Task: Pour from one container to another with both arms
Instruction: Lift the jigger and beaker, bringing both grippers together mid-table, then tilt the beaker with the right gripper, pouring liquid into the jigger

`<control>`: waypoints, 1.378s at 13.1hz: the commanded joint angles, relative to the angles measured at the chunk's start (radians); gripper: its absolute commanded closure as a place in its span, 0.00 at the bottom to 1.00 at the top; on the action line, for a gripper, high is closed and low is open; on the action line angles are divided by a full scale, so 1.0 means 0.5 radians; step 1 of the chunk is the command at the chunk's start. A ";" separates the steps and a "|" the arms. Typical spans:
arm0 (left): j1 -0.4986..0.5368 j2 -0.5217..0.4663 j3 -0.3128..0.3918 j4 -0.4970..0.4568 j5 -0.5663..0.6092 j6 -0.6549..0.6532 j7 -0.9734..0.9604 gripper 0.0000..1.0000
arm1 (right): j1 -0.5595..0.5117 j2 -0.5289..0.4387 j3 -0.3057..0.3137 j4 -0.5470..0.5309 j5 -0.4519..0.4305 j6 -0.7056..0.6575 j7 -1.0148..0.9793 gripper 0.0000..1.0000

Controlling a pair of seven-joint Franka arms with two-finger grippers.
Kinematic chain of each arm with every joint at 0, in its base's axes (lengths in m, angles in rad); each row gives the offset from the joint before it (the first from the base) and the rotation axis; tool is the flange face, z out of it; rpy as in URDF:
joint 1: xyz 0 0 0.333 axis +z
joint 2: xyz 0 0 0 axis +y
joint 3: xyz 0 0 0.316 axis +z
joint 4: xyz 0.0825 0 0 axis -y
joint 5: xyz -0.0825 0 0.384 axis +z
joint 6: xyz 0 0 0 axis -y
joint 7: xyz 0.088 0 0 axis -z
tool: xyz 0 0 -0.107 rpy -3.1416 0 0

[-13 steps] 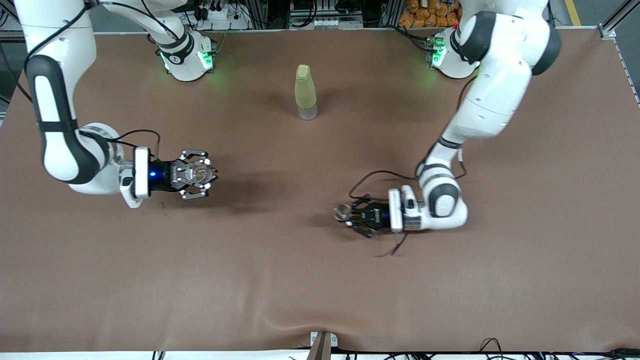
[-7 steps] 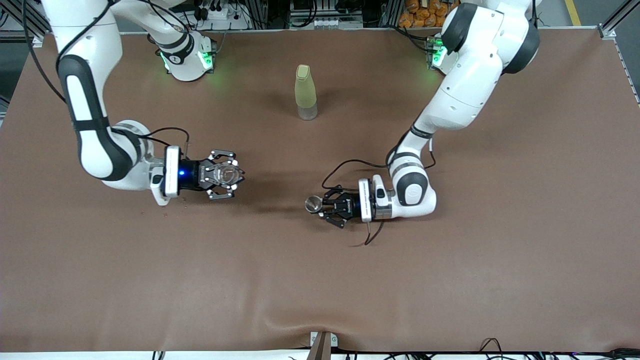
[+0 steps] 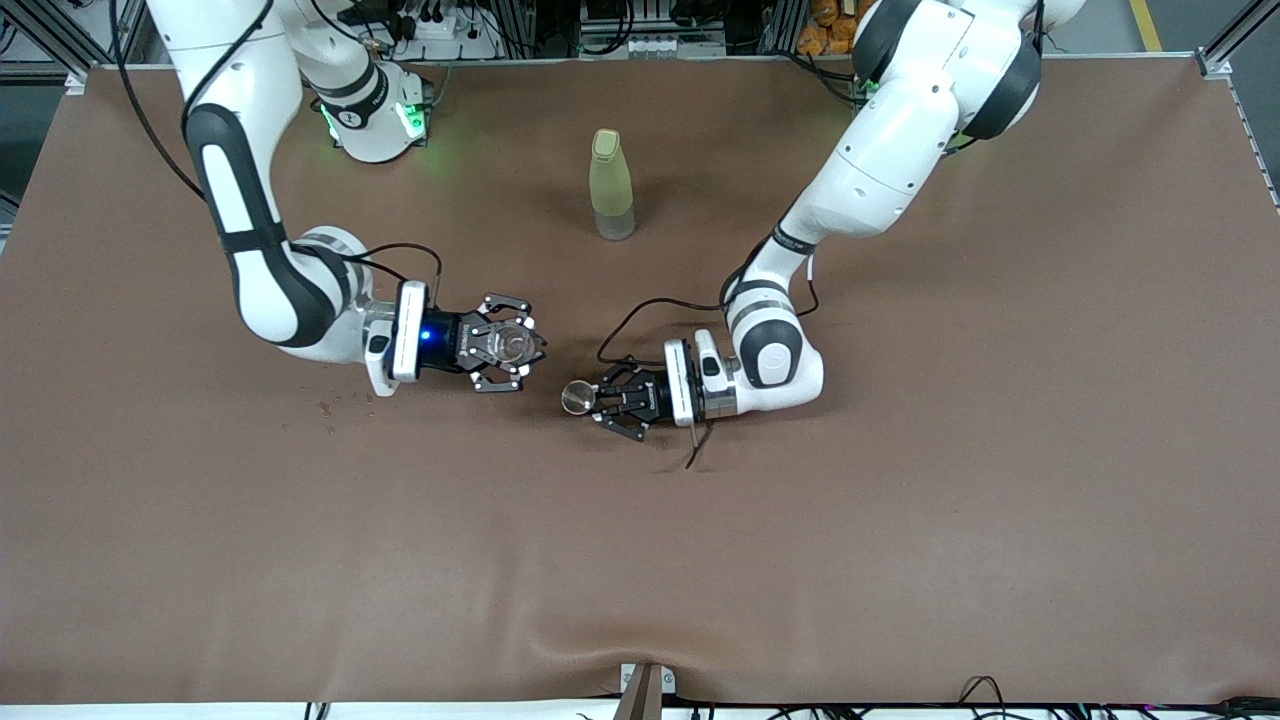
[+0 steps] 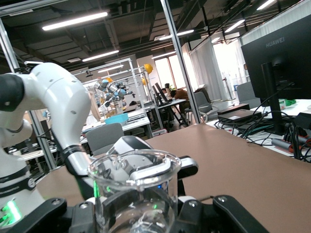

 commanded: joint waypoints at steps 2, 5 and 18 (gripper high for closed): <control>-0.072 -0.020 0.031 0.049 -0.139 0.081 0.014 1.00 | 0.179 -0.028 -0.022 -0.050 0.261 0.094 -0.062 1.00; -0.094 -0.017 0.031 0.059 -0.207 0.087 0.014 1.00 | 0.296 -0.004 -0.019 -0.041 0.442 0.201 -0.133 1.00; -0.020 -0.026 0.031 0.037 -0.173 0.059 0.100 1.00 | 0.345 0.015 -0.016 -0.035 0.538 0.327 0.170 1.00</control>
